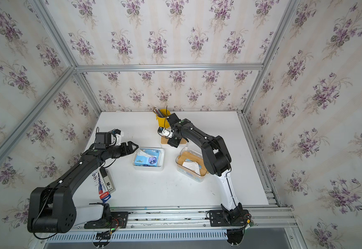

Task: Put the tissue paper into the tissue box
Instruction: Pick up the box lid from the center of the board.

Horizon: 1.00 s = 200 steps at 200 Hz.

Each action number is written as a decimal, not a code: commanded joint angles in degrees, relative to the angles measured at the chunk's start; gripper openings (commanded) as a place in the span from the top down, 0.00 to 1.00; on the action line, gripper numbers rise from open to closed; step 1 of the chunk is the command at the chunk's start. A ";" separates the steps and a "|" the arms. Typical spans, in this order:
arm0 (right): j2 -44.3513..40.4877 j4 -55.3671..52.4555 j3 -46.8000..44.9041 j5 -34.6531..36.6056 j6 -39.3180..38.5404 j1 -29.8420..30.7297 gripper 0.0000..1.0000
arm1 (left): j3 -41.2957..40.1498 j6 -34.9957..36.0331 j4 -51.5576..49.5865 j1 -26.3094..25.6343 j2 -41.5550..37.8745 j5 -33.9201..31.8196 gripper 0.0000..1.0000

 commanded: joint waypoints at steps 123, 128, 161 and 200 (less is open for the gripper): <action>5.54 -2.10 4.28 -0.85 -8.47 -0.16 0.45 | -0.36 1.05 -0.75 0.01 0.01 0.42 0.08; 5.61 -1.98 4.30 -0.72 -8.62 -0.16 0.46 | -0.45 1.05 -0.71 -0.01 -0.06 0.43 0.08; 5.11 -1.27 5.00 -0.46 -9.65 -0.19 0.55 | -0.48 0.91 -0.82 0.05 -0.62 0.14 0.08; 1.48 0.28 5.47 -1.88 -9.55 -0.11 0.69 | -0.12 0.16 -0.97 0.10 -1.59 -0.95 0.07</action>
